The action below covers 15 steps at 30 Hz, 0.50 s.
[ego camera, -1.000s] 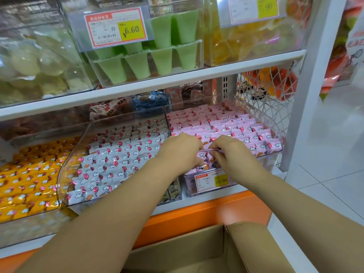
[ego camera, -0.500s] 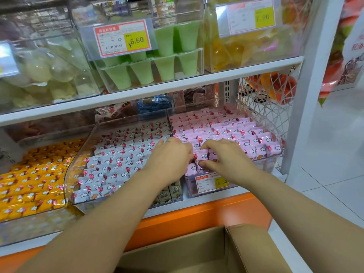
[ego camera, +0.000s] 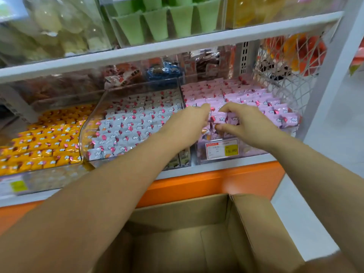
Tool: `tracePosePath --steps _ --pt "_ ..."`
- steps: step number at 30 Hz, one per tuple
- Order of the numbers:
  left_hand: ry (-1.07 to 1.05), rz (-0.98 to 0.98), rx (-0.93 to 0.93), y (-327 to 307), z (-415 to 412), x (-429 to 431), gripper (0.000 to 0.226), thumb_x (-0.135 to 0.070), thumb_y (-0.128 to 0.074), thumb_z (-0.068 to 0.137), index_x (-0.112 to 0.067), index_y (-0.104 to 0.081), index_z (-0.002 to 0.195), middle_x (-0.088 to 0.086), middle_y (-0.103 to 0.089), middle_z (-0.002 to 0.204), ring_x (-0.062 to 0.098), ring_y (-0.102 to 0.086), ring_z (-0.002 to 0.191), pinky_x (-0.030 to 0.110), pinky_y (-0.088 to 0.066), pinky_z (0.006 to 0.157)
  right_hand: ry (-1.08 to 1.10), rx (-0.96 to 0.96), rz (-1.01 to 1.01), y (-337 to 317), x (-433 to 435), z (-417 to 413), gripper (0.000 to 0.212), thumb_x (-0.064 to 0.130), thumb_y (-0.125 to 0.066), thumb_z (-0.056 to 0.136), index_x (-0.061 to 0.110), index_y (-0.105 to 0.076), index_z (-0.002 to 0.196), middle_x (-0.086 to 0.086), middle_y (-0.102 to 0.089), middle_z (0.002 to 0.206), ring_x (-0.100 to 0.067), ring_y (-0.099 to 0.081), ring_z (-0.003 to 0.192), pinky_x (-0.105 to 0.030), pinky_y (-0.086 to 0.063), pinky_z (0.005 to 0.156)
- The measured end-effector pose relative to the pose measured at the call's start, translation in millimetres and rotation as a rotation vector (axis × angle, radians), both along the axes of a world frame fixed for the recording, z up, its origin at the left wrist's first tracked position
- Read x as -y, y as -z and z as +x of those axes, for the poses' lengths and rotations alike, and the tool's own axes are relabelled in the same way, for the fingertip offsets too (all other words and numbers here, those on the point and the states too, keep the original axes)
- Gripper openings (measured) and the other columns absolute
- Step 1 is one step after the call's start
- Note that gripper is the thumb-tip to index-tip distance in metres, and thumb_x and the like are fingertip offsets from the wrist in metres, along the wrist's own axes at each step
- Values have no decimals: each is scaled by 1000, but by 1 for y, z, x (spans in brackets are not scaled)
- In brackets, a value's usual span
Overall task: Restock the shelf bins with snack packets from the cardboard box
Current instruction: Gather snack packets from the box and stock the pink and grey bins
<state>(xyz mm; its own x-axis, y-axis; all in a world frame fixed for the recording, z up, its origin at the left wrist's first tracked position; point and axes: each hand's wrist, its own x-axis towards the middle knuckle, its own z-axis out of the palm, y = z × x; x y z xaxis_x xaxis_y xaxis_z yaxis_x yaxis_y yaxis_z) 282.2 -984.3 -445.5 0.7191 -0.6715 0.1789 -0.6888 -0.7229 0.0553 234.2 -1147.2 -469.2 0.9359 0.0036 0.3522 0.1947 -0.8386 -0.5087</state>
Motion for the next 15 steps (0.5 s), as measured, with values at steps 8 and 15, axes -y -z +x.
tracePosePath --steps 8,15 --pt "26 14 -87 -1 -9 -11 11 -23 -56 94 -19 -46 90 7 -63 97 24 -57 91 36 -47 76 -13 -62 -94 10 -6 -2 41 30 -72 82 11 -57 116 -11 -61 117 -28 -52 109 -35 -41 85" --pt "-10 113 -127 -5 -1 -9 43 -31 -67 87 -15 -52 125 5 -58 116 24 -53 109 32 -42 81 -27 -62 -68 10 -8 -4 36 28 -72 82 11 -58 111 -11 -61 118 -26 -53 112 -37 -43 90"
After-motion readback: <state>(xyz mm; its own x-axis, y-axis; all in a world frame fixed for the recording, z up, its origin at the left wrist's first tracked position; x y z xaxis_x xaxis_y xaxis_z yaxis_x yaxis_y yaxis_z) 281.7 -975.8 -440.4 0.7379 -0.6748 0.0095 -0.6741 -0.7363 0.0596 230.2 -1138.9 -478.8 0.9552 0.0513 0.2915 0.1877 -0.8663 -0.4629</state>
